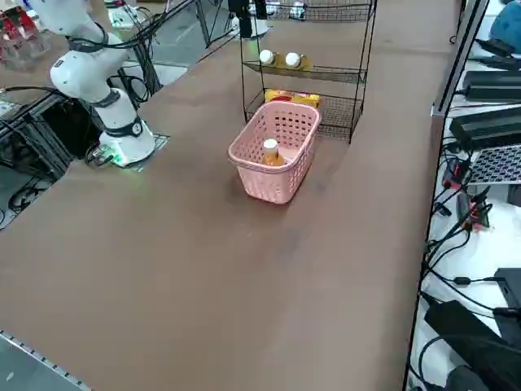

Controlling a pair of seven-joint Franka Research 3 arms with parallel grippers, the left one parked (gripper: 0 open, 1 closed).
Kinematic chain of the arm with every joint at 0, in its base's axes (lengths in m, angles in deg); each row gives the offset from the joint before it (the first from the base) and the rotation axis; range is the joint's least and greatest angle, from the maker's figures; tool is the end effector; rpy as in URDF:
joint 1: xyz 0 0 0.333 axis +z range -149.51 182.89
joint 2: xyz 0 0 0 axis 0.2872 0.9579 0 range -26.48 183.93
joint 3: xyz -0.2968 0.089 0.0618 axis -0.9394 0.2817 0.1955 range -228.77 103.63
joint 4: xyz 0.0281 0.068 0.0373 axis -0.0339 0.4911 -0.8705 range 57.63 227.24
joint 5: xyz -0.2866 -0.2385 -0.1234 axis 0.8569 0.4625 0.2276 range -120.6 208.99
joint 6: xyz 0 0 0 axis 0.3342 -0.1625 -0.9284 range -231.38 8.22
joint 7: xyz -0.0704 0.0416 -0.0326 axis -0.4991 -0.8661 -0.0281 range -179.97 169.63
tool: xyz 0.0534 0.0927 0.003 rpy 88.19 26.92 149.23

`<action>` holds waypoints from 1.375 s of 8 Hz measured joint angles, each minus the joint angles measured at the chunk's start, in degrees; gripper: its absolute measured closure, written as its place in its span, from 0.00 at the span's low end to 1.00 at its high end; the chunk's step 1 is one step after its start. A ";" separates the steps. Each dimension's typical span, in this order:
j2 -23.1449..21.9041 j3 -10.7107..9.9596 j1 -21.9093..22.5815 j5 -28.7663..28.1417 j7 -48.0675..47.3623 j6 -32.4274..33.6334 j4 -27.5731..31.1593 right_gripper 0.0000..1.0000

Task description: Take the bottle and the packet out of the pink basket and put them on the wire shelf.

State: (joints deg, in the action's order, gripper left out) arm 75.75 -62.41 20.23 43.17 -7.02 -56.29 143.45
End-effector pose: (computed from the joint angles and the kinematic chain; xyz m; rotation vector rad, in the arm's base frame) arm 0.5364 0.0366 0.6318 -3.1235 -0.0506 -0.0034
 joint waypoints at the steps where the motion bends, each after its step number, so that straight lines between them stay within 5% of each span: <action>1: 0.00 -0.01 0.00 0.00 0.03 0.00 0.02 0.01; 5: 0.56 -1.10 -0.08 0.01 0.31 -2.17 2.71 0.01; 11: 4.74 -1.33 -0.16 0.28 3.59 -25.63 19.34 0.01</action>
State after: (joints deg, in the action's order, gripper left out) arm 80.49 -63.74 20.07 43.45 -3.43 -81.92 162.79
